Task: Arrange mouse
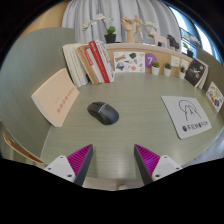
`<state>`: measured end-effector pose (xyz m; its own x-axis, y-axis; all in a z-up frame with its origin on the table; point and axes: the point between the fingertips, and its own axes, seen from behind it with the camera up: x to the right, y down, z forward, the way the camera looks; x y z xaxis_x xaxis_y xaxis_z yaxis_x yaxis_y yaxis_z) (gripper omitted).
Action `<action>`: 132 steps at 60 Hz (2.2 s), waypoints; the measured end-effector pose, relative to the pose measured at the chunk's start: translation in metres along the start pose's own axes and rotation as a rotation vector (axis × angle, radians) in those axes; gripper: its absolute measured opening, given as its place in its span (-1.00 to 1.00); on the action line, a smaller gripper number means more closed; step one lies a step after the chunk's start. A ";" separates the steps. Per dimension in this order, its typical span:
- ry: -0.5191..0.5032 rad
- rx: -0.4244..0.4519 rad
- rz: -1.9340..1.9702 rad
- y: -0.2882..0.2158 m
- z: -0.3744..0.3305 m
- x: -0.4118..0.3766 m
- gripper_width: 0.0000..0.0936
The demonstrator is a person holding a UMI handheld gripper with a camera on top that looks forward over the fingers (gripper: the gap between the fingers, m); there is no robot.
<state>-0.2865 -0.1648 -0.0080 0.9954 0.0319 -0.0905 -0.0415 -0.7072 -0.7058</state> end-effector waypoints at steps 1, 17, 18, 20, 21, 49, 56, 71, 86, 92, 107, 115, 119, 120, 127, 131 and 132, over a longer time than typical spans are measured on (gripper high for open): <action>-0.001 -0.003 -0.003 -0.003 0.005 -0.002 0.76; 0.033 -0.035 -0.057 -0.053 0.068 -0.012 0.75; 0.034 -0.038 -0.060 -0.056 0.071 -0.013 0.75; 0.036 -0.041 -0.065 -0.063 0.077 -0.012 0.75; 0.037 -0.042 -0.067 -0.066 0.080 -0.012 0.75; 0.100 -0.094 -0.012 -0.119 0.135 0.005 0.35; 0.110 -0.116 0.004 -0.124 0.139 0.010 0.09; 0.077 -0.152 0.016 -0.124 0.140 0.011 -0.10; 0.009 -0.181 -0.007 -0.148 0.139 0.018 -0.34; -0.006 -0.081 -0.060 -0.193 0.112 0.039 -0.34; 0.055 0.184 -0.171 -0.300 0.000 0.148 -0.34; 0.087 0.275 -0.161 -0.318 -0.044 0.214 -0.34; 0.102 0.265 -0.143 -0.307 -0.048 0.246 -0.34; 0.105 0.260 -0.137 -0.303 -0.048 0.254 -0.34; 0.125 0.164 -0.130 -0.254 -0.027 0.299 -0.34; 0.125 0.093 -0.127 -0.218 -0.007 0.313 -0.34; 0.121 0.077 -0.122 -0.209 -0.003 0.316 -0.34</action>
<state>0.0368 -0.0091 0.1128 0.9964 0.0262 0.0809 0.0786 -0.6466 -0.7588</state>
